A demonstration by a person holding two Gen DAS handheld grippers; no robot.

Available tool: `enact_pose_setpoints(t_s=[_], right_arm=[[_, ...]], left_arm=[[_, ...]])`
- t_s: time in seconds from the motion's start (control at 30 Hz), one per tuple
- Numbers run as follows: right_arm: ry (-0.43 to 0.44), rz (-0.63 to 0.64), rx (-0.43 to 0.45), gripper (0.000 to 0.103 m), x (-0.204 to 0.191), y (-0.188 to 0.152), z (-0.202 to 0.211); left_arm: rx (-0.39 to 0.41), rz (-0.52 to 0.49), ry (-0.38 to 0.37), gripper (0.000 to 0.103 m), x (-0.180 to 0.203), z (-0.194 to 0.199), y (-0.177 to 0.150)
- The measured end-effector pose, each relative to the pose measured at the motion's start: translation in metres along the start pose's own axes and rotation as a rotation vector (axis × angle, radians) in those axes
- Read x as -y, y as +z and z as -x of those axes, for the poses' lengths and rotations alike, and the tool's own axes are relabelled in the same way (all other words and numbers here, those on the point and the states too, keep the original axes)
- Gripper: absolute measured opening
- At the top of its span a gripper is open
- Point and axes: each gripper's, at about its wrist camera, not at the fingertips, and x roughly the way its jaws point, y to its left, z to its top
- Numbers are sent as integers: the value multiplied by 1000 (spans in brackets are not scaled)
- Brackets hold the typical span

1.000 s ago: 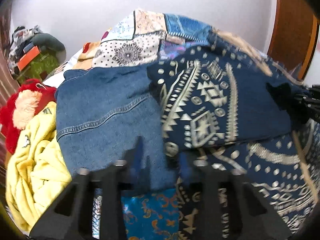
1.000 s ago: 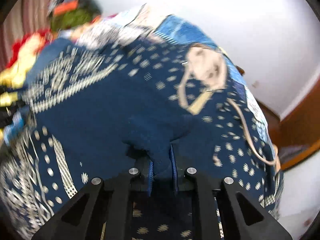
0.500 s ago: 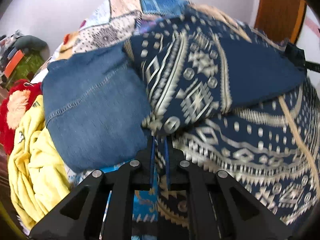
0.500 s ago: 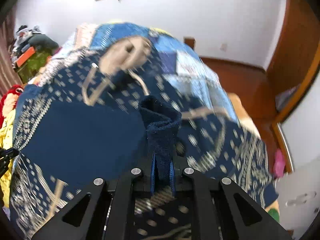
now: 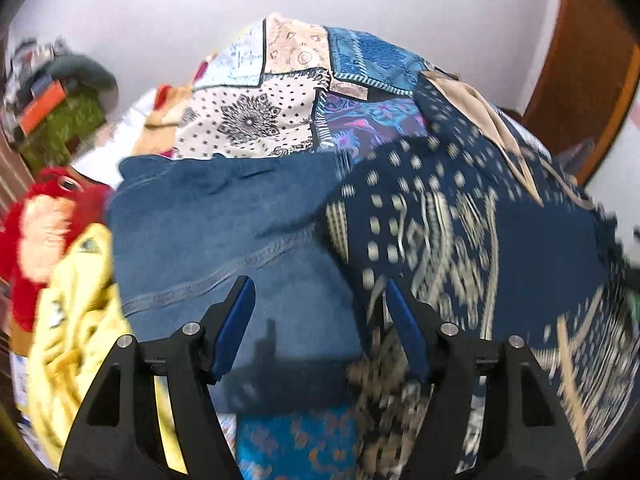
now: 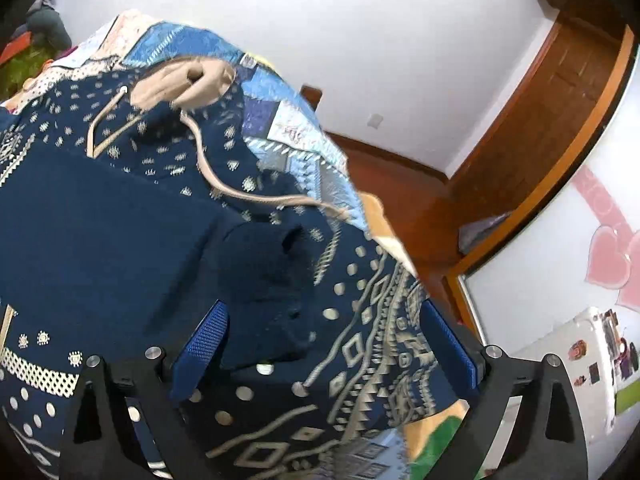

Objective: Fold large clothes

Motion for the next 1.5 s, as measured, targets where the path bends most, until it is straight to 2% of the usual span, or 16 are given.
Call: enact_pose_setpoints(t_s=[0.1, 0.17, 0.2, 0.23, 0.4, 0.47, 0.53, 0.6, 0.67, 0.77, 0.97, 1.07, 1.13, 1.2, 1.4, 1.5], right_arm=[[51, -18, 21, 96, 5, 4, 13], [104, -19, 52, 96, 2, 12, 24], [143, -17, 65, 96, -2, 15, 29], [176, -15, 73, 96, -6, 18, 33], [416, 31, 63, 96, -53, 39, 34], [497, 88, 4, 96, -83, 43, 22], [491, 150, -75, 96, -105, 40, 4], [471, 169, -127, 96, -113, 33, -12], [490, 120, -126, 96, -99, 30, -12], [405, 80, -137, 96, -70, 27, -14], [269, 2, -158, 96, -3, 10, -12], [263, -93, -153, 96, 40, 0, -5], [286, -188, -146, 96, 72, -8, 6], [330, -294, -144, 97, 103, -19, 17], [506, -596, -198, 97, 167, -60, 20], [521, -675, -238, 97, 173, -78, 5]], left_arm=[[-50, 80, -116, 66, -8, -30, 15], [-85, 127, -187, 50, -8, -50, 20], [-113, 141, -205, 33, -7, -62, 21], [-122, 149, -212, 20, -6, -67, 22], [-87, 127, -174, 13, 0, -72, 32], [-70, 128, -158, 10, -3, -69, 36], [-43, 127, -131, 9, -9, -65, 42], [-20, 100, -46, 9, -14, -63, 48], [-34, 73, 11, 9, -19, -68, 53], [-49, 14, 109, 9, -23, -70, 54], [-13, -17, 82, 10, -13, -34, 46], [-5, -85, 95, 16, 10, -13, 42], [4, -116, 85, 45, 26, 0, 39], [46, -154, 80, 65, 48, 18, 34], [80, -214, 31, 90, 102, 37, 17], [66, -228, 2, 92, 128, 28, 2]])
